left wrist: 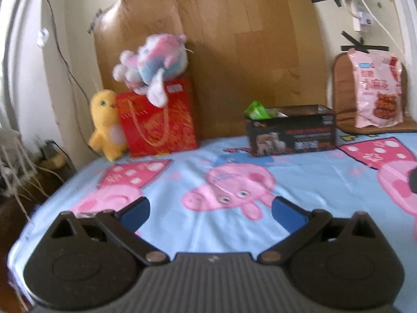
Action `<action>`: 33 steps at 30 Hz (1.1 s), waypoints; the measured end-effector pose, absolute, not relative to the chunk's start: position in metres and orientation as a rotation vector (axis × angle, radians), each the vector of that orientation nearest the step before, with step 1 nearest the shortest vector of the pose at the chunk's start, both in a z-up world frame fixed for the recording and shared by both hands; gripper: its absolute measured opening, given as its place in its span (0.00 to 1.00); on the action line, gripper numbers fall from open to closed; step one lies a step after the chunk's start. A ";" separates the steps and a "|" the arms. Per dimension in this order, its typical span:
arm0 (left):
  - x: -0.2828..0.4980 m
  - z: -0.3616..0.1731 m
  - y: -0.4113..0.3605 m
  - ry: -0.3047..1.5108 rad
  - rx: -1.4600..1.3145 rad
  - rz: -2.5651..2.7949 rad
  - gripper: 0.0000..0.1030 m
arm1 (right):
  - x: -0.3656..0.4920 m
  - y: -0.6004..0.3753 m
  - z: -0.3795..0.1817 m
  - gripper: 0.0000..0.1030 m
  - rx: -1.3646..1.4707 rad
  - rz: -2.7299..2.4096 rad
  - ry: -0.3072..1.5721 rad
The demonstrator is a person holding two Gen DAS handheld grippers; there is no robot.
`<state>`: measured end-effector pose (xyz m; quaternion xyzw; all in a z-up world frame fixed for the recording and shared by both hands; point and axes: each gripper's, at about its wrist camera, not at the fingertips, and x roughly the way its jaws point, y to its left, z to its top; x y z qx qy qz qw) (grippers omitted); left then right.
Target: Organize snacks
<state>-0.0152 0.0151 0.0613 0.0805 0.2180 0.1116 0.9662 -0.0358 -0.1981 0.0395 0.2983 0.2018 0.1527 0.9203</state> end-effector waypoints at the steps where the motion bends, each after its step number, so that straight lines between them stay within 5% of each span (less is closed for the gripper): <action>1: -0.016 0.062 0.015 0.424 0.183 0.251 1.00 | -0.036 -0.198 0.039 0.84 0.612 0.314 0.416; 16: -0.017 0.071 0.026 0.212 0.414 0.514 1.00 | -0.035 -0.196 0.038 0.87 0.612 0.311 0.427; 33: -0.020 0.068 0.024 0.394 0.251 0.275 1.00 | -0.033 -0.195 0.036 0.87 0.607 0.302 0.435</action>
